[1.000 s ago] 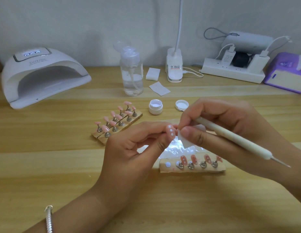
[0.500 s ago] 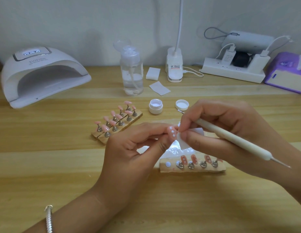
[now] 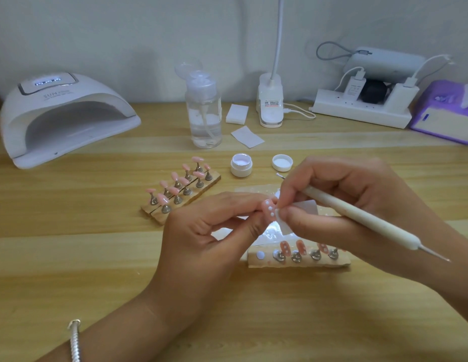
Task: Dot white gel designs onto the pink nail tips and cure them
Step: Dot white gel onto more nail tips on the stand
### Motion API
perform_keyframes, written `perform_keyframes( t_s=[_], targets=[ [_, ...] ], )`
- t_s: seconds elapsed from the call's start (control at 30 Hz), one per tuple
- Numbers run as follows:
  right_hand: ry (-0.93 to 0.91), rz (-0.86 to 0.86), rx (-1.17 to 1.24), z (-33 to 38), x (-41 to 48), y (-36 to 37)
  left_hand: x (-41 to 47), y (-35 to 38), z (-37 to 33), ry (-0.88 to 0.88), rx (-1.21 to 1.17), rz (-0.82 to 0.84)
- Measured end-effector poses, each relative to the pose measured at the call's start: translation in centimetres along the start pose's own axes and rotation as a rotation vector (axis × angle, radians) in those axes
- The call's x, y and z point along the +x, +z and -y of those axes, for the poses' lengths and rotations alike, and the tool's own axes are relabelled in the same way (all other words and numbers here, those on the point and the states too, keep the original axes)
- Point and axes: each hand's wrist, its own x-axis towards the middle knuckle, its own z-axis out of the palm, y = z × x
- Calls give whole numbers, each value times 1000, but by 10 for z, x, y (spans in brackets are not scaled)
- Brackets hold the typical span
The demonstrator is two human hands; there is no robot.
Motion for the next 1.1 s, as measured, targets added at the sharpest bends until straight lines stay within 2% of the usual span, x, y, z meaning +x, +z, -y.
perform_keyframes(
  t_s=[1.1],
  targets=[
    [77,6,1,4,0,2,0,0,-1,29,110,30]
  ],
)
